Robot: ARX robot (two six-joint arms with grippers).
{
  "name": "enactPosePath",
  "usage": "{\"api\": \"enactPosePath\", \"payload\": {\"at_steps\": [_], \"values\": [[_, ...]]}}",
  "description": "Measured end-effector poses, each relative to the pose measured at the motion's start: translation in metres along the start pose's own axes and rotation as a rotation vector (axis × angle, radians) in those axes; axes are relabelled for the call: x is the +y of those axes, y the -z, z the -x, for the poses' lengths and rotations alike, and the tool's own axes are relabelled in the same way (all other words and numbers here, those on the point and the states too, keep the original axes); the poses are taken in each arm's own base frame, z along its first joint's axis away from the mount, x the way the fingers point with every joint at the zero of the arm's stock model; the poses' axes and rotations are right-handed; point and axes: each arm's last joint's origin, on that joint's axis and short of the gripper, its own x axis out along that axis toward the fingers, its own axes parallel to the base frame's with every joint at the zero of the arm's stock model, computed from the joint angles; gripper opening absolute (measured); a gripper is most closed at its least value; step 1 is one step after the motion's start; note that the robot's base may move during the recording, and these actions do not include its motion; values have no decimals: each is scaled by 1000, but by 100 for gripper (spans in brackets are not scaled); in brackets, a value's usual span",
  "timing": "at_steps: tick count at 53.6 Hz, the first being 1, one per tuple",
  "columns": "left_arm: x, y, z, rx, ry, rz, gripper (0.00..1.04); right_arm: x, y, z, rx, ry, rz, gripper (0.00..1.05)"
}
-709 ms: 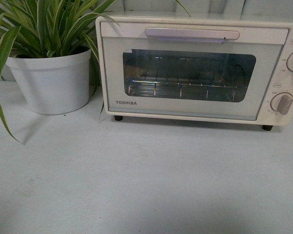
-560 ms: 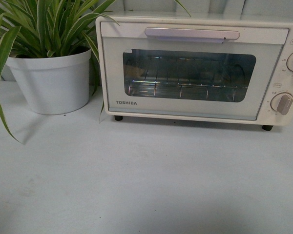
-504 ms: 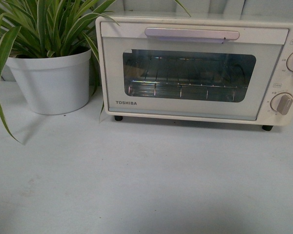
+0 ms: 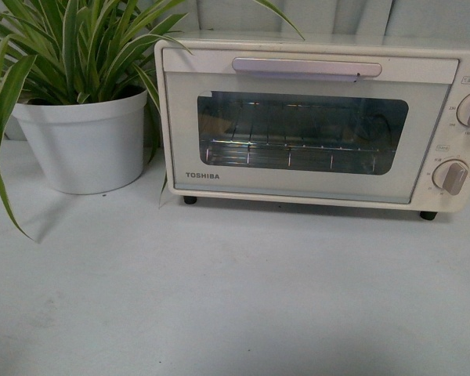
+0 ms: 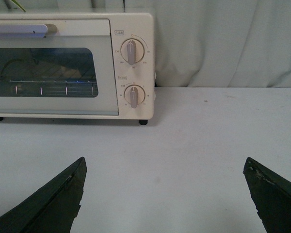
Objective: Open oven
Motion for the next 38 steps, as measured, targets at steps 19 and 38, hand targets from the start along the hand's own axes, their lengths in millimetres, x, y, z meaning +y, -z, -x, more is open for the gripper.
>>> {"api": "enactPosePath", "payload": {"at_steps": [19,38], "values": [[-2,5,-6,59,-117,164,98,0,0,0,0,1,0,95],[-49,-16,-54,292,91,664,98,0,0,0,0,1,0,95]]}}
